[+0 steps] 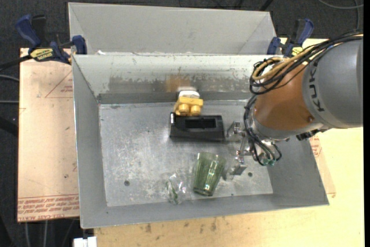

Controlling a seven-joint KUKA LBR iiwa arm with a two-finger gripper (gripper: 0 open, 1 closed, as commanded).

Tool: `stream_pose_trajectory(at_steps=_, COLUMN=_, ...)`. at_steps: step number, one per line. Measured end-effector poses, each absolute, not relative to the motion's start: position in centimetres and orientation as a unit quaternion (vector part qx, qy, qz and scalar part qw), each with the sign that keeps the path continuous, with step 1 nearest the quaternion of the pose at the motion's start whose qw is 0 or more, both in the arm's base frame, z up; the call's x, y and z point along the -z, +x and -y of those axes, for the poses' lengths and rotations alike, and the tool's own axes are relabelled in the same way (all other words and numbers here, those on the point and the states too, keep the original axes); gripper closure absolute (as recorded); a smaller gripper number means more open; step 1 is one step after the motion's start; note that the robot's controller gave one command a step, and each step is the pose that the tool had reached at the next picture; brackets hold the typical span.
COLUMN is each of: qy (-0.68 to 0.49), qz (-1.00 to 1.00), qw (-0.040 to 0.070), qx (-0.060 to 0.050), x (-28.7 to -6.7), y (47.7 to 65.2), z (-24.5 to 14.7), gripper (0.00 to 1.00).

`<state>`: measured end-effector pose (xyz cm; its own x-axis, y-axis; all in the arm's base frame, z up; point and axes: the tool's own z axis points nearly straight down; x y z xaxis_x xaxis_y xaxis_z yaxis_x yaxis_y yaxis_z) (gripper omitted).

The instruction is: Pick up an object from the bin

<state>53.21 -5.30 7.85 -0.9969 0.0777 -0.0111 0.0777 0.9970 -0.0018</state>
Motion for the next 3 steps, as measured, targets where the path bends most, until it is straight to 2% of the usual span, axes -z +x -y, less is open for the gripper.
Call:
stream_pose_trajectory(at_steps=1, qy=0.039, qz=-0.999, qw=0.006, qx=0.001, x=-7.9, y=53.2, z=5.3, gripper=0.0)
stream_pose_trajectory(at_steps=2, qy=0.013, qz=-1.0, qw=-0.002, qx=0.003, x=-8.2, y=56.2, z=3.3, gripper=0.0)
stream_pose_trajectory(at_steps=3, qy=-0.01, qz=-1.0, qw=-0.003, qx=-0.001, x=-8.3, y=50.8, z=-4.2, gripper=1.0)
